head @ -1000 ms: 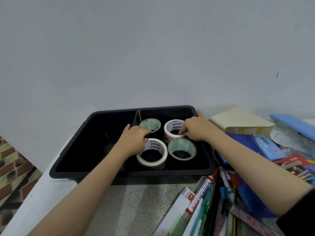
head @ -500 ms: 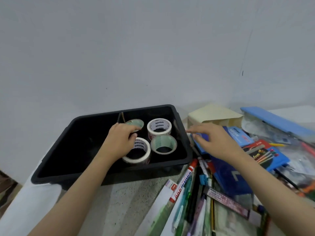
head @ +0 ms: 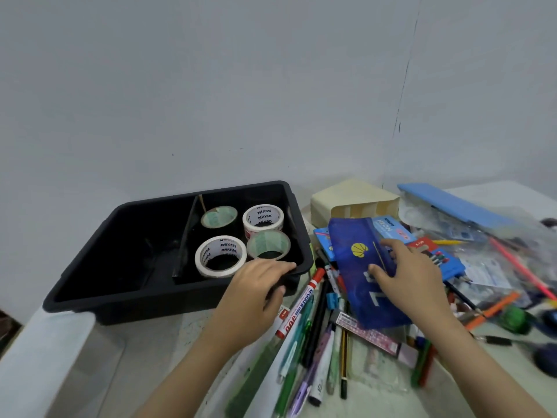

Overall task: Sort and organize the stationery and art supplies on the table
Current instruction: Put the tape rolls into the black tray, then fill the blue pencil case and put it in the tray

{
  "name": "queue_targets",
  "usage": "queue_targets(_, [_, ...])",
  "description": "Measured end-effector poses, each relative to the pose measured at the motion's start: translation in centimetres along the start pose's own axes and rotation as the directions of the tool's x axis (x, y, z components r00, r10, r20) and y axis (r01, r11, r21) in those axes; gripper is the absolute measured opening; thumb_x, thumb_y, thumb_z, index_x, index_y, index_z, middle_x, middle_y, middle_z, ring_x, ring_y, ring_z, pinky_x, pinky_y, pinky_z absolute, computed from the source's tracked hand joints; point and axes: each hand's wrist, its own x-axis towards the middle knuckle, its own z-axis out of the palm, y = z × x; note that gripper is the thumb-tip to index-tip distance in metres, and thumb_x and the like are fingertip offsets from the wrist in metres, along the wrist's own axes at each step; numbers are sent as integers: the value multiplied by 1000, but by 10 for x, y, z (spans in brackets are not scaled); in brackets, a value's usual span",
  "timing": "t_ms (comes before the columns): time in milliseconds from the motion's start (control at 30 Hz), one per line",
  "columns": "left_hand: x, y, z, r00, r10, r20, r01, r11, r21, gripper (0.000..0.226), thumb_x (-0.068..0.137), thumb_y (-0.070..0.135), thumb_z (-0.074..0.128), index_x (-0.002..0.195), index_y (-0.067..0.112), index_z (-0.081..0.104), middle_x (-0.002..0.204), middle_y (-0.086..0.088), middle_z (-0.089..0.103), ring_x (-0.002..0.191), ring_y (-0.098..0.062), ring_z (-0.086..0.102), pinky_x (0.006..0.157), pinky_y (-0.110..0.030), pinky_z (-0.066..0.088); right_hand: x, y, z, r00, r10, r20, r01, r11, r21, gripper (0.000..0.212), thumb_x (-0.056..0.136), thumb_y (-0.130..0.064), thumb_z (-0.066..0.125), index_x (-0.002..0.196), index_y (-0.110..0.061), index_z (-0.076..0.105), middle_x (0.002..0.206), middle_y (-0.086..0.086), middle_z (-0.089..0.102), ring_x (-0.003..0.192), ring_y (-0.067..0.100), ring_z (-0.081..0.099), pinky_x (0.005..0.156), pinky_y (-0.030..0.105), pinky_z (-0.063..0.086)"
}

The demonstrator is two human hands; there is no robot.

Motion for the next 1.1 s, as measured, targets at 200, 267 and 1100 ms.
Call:
queue_targets(200, [-6,4,-1,1000,-11,-2,12,999,33,43,88,23,43,129,19,56,128,7,58,122,-4,45,104,-22,30,-3,-3,-4,997,-2,-71,23,957,289,34,85,-3,61,113,-22,62,105,6,61,89,17,56,78,24,47])
queue_targets(267, [-6,7,-2,999,-39,-11,39,999,-6,42,90,22,45,131,20,55,131,8,56,124,-1,42,105,-17,27,-6,-7,-8,993,-8,-115,58,897,437,36,85,5,56,105,-24,64,104,7,60,79,10,54,64,5,39])
queue_targets(1100, [-76,36,-74,908,-414,-62,365,857,-363,22,95,23,50,88,34,68,111,31,57,118,13,42,85,3,30,-88,-87,-4,549,-832,-78,772,469,430,43,62,11,50,79,-22,72,85,-18,68,86,4,56,78,6,39])
